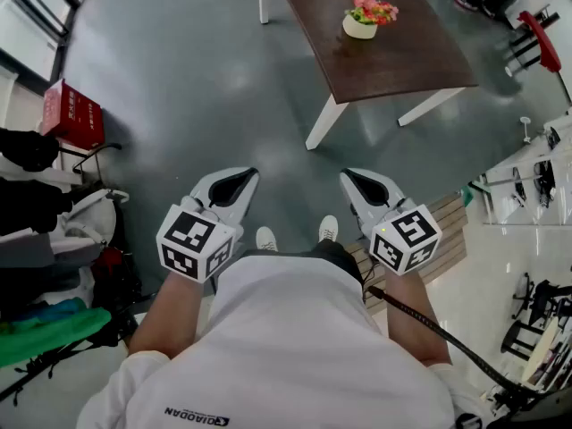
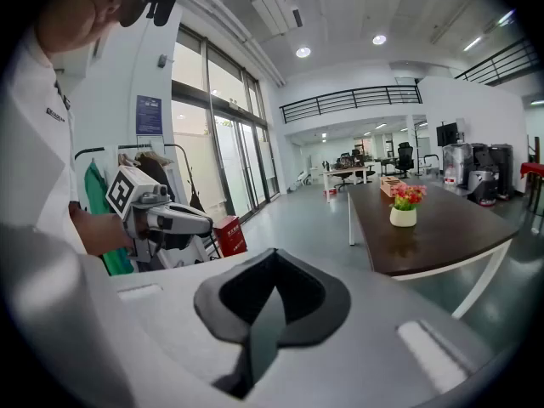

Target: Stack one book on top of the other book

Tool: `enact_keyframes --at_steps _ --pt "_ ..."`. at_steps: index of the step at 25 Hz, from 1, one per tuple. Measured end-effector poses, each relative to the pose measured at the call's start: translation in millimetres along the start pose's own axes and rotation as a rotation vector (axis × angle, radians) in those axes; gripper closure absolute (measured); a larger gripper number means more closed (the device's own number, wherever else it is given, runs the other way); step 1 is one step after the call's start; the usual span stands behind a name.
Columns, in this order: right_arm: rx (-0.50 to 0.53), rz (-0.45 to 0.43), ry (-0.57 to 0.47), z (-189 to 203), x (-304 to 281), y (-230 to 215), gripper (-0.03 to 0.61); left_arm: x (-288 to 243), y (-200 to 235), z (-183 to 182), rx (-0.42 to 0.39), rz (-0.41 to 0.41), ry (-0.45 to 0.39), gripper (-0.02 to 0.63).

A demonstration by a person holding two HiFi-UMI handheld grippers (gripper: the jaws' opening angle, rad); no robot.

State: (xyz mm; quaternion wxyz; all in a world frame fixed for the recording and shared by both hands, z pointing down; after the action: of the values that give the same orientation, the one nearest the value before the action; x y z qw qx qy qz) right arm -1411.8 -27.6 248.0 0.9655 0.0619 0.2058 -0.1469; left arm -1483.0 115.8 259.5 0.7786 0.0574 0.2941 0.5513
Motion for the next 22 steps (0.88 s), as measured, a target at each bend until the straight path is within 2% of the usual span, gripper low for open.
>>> enact_keyframes --at_steps 5,11,15,22 --pt "0.002 0.011 0.011 1.8 5.5 4.7 0.578 -1.3 -4.2 6.9 -0.012 0.014 0.02 0.607" --pt "-0.042 0.091 -0.005 4.4 23.0 -2.1 0.578 -22.1 -15.4 -0.7 -0.051 0.088 0.055 0.607" --pt "-0.117 0.115 -0.033 9.5 39.6 -7.0 0.577 -39.8 -36.2 -2.7 -0.096 0.153 0.081 0.607" --pt "-0.216 0.249 -0.023 41.2 86.0 -37.5 0.577 -88.5 -71.3 3.1 -0.111 0.23 0.143 0.607"
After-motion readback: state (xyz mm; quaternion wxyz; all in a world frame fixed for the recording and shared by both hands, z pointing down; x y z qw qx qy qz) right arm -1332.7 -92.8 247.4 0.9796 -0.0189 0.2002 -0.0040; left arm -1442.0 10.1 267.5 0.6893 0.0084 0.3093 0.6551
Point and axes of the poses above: the fingertips, and each gripper's own axes: x backward along the fingers, y to its left, z out of its underside, the point moved 1 cm from there along x, backward along the fingers, and after that the axes turned 13 degrees about x, right-handed, at the moved point
